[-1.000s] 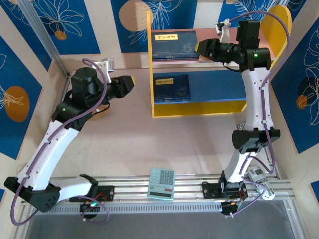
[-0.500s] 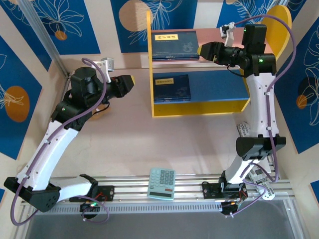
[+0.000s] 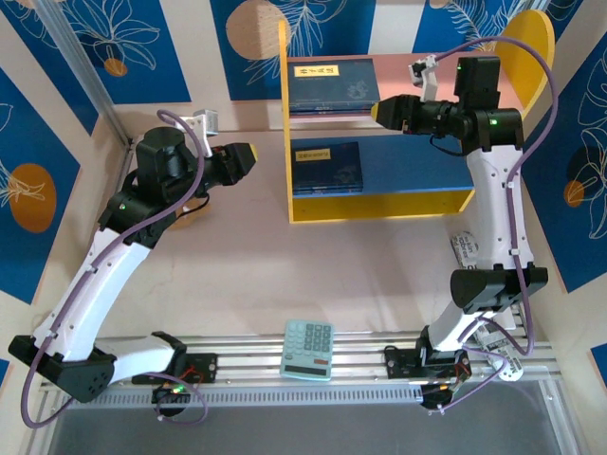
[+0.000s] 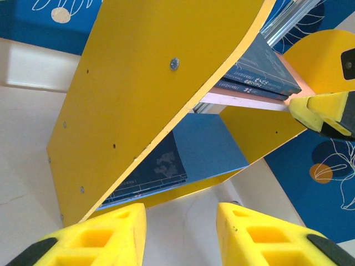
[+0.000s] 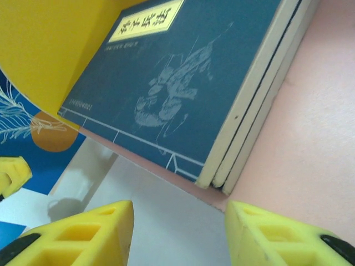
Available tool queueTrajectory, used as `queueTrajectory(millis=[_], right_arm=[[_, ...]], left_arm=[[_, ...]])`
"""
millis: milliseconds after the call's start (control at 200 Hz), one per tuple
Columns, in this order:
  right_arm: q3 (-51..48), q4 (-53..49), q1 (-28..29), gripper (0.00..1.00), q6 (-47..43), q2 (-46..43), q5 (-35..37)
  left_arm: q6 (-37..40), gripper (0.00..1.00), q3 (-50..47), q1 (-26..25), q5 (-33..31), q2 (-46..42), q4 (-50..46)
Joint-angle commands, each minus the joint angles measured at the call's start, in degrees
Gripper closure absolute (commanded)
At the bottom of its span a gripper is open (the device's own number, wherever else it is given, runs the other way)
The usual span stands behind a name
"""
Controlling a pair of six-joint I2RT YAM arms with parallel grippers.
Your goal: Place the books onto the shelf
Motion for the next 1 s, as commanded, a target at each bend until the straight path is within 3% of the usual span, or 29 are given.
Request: queueTrajectory(millis=[0,995], right_arm=[[1.8,-2.9,0.7,0.53,-2.7,0.7,0.6],[1.4,0.2,2.7,0.49,3.5,-1.0,7.4]], left_arm=[[0.5,0.61,1.3,-0.7,-0.3,-0.5,0.6],[0.7,0.61,1.1,-0.7,-0.6,-1.1,0.3]])
